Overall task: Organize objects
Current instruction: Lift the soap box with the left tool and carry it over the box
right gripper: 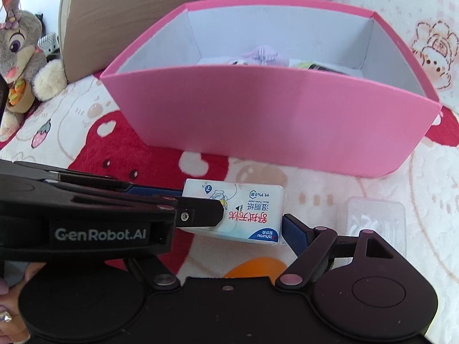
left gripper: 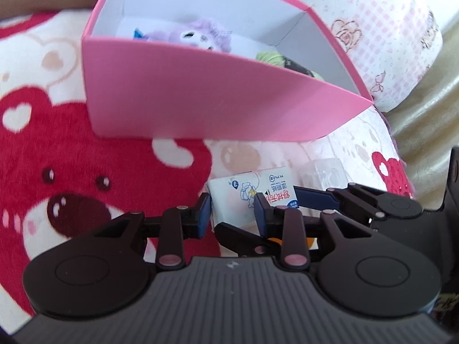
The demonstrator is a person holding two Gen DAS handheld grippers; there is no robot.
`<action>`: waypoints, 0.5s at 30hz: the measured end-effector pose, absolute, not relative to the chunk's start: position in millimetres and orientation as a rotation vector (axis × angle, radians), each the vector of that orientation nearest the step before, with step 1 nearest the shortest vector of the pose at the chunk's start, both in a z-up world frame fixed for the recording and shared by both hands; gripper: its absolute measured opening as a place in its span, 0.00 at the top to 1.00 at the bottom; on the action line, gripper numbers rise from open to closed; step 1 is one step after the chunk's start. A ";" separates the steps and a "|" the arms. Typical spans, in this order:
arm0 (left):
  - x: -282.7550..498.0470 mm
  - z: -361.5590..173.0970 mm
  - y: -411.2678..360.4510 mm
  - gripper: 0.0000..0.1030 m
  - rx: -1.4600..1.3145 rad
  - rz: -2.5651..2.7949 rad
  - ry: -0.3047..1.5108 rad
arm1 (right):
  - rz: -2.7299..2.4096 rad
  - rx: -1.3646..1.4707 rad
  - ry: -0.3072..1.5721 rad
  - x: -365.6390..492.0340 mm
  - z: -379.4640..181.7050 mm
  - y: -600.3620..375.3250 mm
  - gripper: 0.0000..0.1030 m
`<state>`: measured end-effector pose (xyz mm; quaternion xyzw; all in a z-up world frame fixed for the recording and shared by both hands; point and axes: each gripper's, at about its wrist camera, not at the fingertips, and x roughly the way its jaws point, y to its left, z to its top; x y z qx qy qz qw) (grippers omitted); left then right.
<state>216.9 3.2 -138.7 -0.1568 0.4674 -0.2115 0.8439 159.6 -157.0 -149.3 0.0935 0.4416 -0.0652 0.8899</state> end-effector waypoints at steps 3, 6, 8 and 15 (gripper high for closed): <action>214.7 -135.5 7.0 0.71 -0.341 -0.451 0.983 | -0.124 0.194 0.911 157.3 -145.3 -155.9 0.18; 211.8 -131.4 8.7 0.71 -0.340 -0.447 0.980 | -0.114 0.220 0.910 156.9 -143.2 -157.5 0.18; 207.8 -127.6 8.9 0.71 -0.335 -0.447 0.979 | -0.106 0.231 0.909 154.1 -141.6 -157.0 0.18; 196.1 -110.0 14.8 0.68 -0.330 -0.492 1.034 | -0.087 0.220 0.915 136.2 -123.1 -144.0 0.17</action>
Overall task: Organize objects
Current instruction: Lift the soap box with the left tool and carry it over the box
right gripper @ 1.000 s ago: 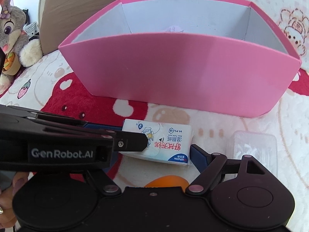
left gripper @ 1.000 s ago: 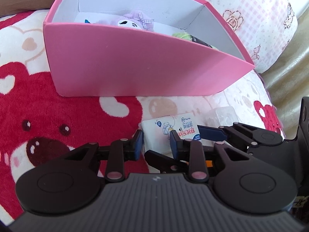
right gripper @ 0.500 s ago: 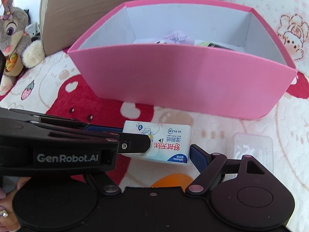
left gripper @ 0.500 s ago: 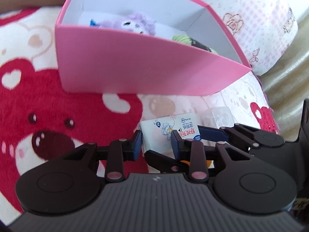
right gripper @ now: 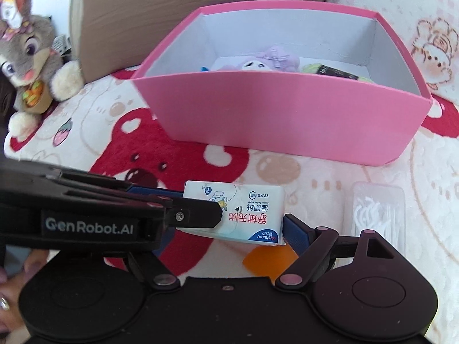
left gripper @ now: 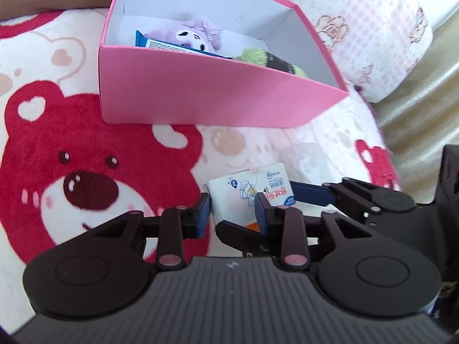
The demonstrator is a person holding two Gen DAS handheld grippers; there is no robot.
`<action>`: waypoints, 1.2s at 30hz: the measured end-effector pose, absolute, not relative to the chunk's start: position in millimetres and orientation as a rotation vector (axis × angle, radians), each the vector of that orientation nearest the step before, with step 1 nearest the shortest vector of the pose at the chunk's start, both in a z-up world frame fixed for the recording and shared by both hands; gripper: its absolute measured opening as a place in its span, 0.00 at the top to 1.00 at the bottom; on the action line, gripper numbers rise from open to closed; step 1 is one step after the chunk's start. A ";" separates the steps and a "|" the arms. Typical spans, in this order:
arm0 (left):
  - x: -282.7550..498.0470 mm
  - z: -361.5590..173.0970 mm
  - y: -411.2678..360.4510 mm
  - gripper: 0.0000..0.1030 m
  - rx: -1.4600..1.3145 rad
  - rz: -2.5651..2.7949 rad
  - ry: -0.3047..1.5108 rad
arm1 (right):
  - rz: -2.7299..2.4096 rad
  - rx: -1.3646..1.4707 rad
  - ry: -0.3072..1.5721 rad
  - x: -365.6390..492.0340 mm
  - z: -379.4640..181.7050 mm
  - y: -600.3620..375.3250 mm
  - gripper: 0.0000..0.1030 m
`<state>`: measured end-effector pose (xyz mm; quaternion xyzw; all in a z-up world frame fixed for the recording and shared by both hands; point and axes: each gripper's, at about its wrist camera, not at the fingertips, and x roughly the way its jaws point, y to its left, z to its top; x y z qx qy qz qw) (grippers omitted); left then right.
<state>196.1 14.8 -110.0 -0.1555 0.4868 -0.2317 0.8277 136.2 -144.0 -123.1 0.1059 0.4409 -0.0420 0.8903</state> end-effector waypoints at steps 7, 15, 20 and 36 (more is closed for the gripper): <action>183.6 -89.0 20.7 0.68 -0.348 -0.525 1.040 | -0.074 0.228 0.896 121.7 -100.4 -139.7 0.17; 167.0 -59.4 14.4 0.68 -0.272 -0.530 1.009 | -0.076 0.222 0.861 104.7 -75.4 -131.4 0.17; 159.1 -40.7 8.5 0.65 -0.226 -0.535 0.985 | -0.084 0.225 0.827 94.7 -60.7 -128.1 0.18; 157.4 7.5 3.9 0.65 -0.196 -0.529 0.935 | -0.088 0.188 0.769 88.0 -12.9 -126.1 0.18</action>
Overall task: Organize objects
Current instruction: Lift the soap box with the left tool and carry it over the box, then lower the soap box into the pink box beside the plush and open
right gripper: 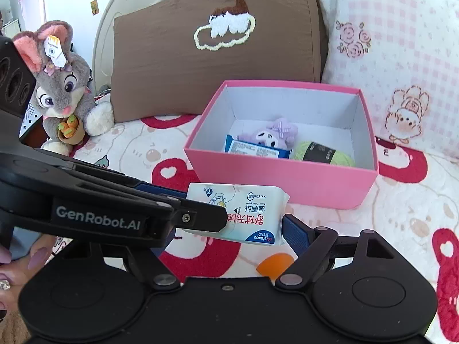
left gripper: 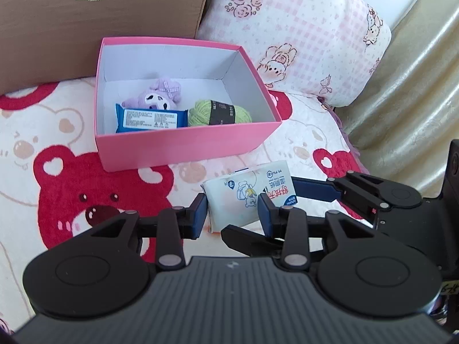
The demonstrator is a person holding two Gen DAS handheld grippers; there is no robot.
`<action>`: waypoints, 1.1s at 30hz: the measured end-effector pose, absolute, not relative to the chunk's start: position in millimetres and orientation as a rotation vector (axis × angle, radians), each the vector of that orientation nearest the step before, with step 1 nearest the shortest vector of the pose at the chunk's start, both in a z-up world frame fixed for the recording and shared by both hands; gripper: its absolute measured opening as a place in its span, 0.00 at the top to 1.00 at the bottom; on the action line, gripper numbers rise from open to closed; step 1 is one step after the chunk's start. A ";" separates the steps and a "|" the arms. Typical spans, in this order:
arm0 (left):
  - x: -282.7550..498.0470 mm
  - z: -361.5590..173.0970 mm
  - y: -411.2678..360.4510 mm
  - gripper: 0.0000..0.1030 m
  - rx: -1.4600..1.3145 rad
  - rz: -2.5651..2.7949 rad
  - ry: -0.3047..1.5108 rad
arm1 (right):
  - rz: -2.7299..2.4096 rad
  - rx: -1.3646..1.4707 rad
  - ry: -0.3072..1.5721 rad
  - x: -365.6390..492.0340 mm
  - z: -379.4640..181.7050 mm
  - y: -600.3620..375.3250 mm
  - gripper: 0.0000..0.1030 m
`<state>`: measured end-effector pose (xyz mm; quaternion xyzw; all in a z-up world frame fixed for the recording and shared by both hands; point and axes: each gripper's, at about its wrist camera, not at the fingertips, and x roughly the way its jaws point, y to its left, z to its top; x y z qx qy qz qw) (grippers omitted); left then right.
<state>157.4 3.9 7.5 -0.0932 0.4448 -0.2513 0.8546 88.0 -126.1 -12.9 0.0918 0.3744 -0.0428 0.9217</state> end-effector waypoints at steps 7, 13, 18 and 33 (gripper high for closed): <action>183.4 33.8 -4.5 0.65 -0.165 -0.532 0.943 | -0.091 0.182 0.750 102.6 9.9 -141.3 0.17; 208.9 52.1 -5.7 0.65 -0.194 -0.525 0.900 | -0.111 0.181 0.705 122.7 29.6 -157.2 0.18; 230.2 60.1 -5.8 0.65 -0.214 -0.503 0.871 | -0.118 0.161 0.676 141.8 39.0 -167.3 0.18; 327.2 12.5 -32.6 0.66 -0.245 -0.440 0.882 | -0.145 0.165 0.707 212.9 -7.8 -240.2 0.36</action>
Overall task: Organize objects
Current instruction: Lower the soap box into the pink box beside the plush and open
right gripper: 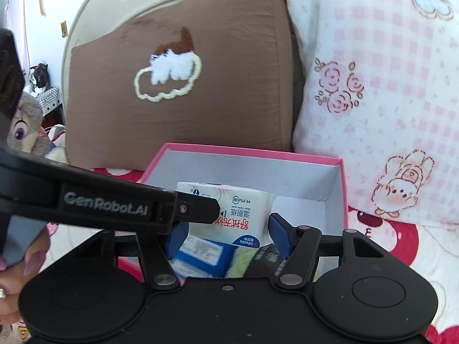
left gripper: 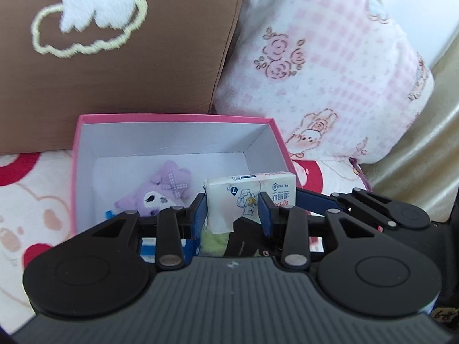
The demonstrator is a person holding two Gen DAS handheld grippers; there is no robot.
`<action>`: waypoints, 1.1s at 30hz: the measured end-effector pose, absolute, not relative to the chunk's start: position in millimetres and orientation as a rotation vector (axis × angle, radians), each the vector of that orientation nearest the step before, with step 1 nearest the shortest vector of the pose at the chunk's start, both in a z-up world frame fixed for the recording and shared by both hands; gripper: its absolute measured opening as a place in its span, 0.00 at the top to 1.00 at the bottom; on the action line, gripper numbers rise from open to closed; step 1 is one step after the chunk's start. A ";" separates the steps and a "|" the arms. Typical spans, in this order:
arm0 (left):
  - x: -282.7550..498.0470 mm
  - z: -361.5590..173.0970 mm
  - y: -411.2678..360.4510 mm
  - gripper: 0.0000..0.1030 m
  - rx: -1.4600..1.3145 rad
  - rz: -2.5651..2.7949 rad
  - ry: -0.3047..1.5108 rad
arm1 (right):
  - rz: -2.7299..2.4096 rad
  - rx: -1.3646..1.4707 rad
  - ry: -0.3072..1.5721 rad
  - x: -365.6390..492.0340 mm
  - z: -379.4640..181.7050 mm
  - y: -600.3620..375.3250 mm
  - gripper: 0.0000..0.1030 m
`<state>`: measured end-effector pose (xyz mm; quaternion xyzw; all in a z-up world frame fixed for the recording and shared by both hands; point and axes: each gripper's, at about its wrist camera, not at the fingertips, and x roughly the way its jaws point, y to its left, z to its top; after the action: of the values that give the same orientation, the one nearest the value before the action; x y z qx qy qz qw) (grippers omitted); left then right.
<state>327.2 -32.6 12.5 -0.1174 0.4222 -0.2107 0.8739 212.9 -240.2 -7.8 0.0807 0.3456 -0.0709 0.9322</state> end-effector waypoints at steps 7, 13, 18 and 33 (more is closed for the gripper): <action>376.6 -29.5 -53.2 0.65 -0.281 -0.416 0.944 | -0.187 0.185 0.761 245.4 -42.2 -272.0 0.37; 398.2 -55.2 -55.5 0.65 -0.323 -0.423 0.951 | -0.241 0.181 0.773 260.9 -63.9 -281.5 0.40; 409.6 -72.2 -49.9 0.65 -0.384 -0.397 0.978 | -0.257 0.201 0.793 263.9 -76.2 -286.8 0.54; 420.3 -90.5 -47.4 0.65 -0.493 -0.374 1.021 | -0.293 0.120 0.794 264.2 -81.6 -281.2 0.57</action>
<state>420.3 -47.4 -90.5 -0.2321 0.4809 -0.1762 0.8269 264.2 -281.2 -81.6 0.0583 0.3849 -0.1423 0.9101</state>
